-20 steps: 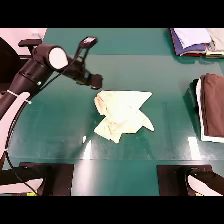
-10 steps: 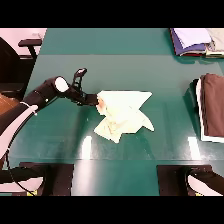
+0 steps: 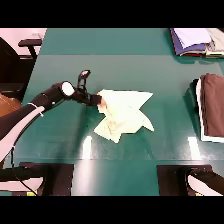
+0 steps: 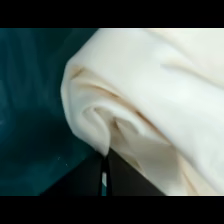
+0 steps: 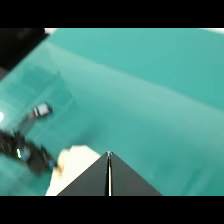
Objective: Fold the shirts.
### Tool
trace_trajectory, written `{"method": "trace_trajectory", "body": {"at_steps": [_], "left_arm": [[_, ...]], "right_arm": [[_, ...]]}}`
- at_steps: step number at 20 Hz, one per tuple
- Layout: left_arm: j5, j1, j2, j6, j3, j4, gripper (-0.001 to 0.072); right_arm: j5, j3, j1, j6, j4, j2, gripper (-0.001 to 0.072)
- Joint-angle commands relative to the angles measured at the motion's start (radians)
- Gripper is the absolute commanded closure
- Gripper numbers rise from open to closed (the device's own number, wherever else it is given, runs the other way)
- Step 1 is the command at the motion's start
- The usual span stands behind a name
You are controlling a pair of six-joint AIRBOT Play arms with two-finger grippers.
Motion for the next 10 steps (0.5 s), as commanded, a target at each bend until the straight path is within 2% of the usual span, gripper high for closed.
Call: {"method": "trace_trajectory", "body": {"at_steps": [1,3,5,6,8,10], "left_arm": [[-0.065,0.08,0.05,0.0,0.095,0.089,0.0684],[-0.071,0.132,0.104,0.001,0.135,0.142,0.0683],[-0.074,0.16,0.139,0.007,0.142,0.178,0.0683],[-0.086,0.163,0.143,0.007,0.142,0.199,0.0683],[-0.132,0.163,0.14,0.007,0.142,0.22,0.0683],[-0.149,0.163,0.14,0.007,0.14,0.22,0.0683]], "right_arm": [[0.127,-0.084,-0.058,0.002,-0.001,0.02,0.0695],[0.143,-0.264,-0.112,0.027,0.0,0.063,0.0695],[0.093,-0.506,-0.156,0.055,0.002,0.109,0.0694],[0.053,-0.632,-0.165,0.074,0.008,0.126,0.0669],[-0.047,-0.889,-0.156,0.082,0.053,0.134,0.0276],[-0.15,-1.075,-0.114,0.074,0.161,0.1,0.027]]}}
